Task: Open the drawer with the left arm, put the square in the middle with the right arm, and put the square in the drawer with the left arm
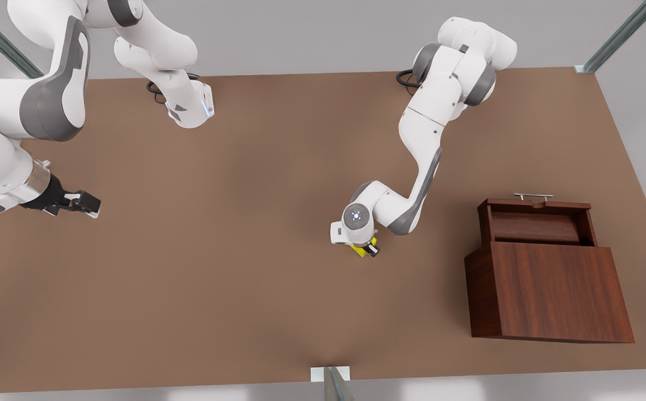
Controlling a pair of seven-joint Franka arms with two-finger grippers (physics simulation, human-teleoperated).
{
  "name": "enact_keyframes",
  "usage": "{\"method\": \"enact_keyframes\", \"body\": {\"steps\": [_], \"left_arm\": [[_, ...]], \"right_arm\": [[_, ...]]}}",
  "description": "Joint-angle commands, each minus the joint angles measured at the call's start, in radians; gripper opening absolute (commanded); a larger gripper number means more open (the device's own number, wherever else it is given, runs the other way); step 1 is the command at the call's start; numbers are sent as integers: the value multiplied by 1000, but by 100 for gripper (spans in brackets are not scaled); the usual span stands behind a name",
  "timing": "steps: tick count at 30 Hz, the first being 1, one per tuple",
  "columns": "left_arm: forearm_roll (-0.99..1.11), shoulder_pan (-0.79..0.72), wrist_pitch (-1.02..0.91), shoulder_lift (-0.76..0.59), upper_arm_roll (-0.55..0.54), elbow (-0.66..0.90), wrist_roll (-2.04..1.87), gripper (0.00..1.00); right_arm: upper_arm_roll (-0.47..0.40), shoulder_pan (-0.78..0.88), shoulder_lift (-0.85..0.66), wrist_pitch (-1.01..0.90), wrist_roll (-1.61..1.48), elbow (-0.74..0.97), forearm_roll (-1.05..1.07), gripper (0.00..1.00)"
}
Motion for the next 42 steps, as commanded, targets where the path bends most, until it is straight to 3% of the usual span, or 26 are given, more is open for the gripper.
{"method": "enact_keyframes", "body": {"steps": [1,8,16,21,33,42], "left_arm": [[-2,0,-3,-2,0,0,0,72],[-11,0,-46,-74,-2,5,5,72],[-43,17,-279,-269,14,-4,22,74],[-98,17,-366,-322,113,-6,98,74],[-117,14,-383,-525,405,-270,425,74],[-117,15,-360,-517,591,-299,651,74]], "right_arm": [[0,-1,0,0,0,2,0,100],[2,-9,-5,-5,-3,2,-2,100],[-5,-23,-9,-6,-5,2,0,100],[-3,-20,-3,-5,-3,2,6,100],[-3,-18,0,3,-2,2,12,100],[-3,-18,0,5,-2,2,13,100]]}}
